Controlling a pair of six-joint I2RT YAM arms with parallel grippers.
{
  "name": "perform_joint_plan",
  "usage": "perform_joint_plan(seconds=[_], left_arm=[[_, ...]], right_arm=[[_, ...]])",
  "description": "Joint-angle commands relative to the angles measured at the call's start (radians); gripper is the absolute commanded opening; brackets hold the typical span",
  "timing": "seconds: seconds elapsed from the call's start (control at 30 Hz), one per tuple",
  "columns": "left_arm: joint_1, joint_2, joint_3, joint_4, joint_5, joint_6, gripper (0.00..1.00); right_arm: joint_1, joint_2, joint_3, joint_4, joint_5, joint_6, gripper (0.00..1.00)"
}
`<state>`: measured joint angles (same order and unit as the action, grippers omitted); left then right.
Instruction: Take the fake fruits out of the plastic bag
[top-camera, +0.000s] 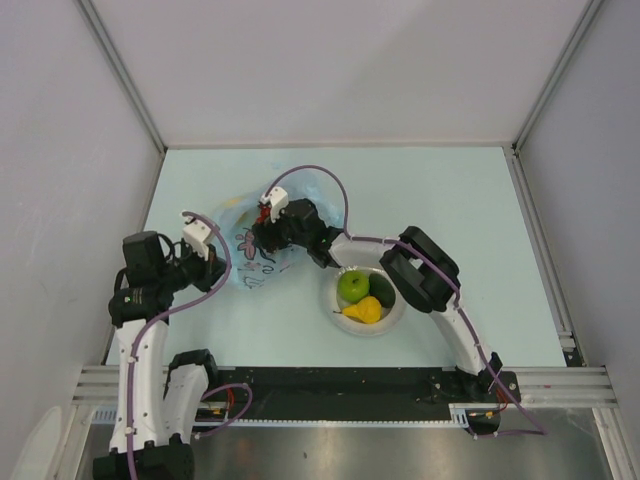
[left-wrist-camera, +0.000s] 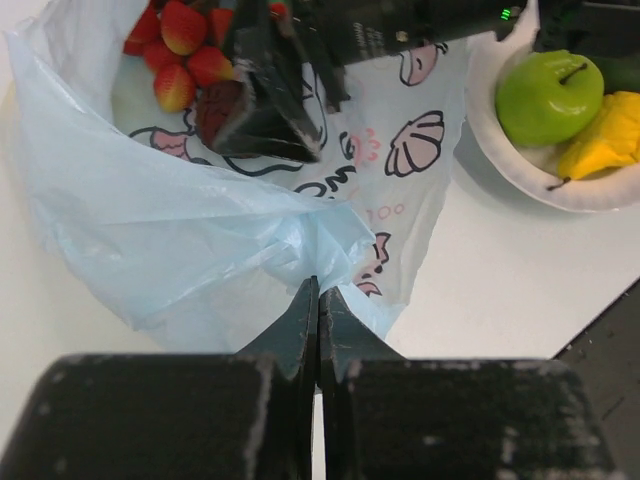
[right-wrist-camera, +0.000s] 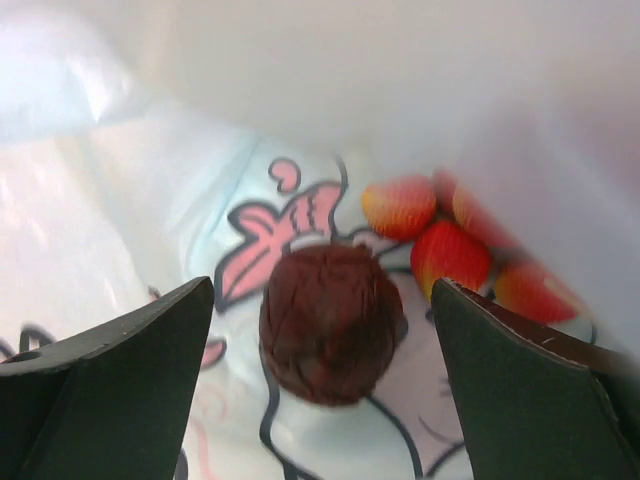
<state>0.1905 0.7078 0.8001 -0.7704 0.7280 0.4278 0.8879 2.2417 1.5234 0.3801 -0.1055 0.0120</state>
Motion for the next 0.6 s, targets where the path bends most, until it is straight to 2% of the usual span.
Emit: perform_joint_plan(seconds=[0.0, 0.27, 0.3, 0.33, 0.47, 0.53, 0.57], left_arm=[[0.009, -0.014, 0.073, -0.093, 0.080, 0.066, 0.00], [0.009, -0.016, 0.080, -0.087, 0.054, 0.055, 0.00], [0.007, -0.022, 0.073, -0.076, 0.051, 0.054, 0.00], [0.009, -0.024, 0.068, -0.069, 0.048, 0.051, 0.00], [0.007, -0.025, 0.056, -0.034, 0.048, 0.040, 0.00], [0.009, -0.004, 0.062, -0.021, 0.045, 0.043, 0.00], [0.009, 0.005, 0.082, -0.009, 0.044, 0.043, 0.00]], right_arm=[[-0.001, 0.068, 0.090, 0.019, 0.049, 0.103, 0.95], [-0.012, 0.099, 0.089, -0.036, 0.073, 0.138, 0.84], [-0.013, 0.096, 0.086, -0.040, 0.057, 0.137, 0.74], [-0.017, 0.088, 0.083, -0.038, 0.043, 0.126, 0.68], [-0.027, 0.020, 0.086, -0.014, -0.165, 0.089, 0.56], [-0.024, -0.052, 0.098, -0.017, -0.213, 0.074, 0.52], [-0.029, -0.072, 0.131, -0.036, -0.274, 0.066, 0.47]])
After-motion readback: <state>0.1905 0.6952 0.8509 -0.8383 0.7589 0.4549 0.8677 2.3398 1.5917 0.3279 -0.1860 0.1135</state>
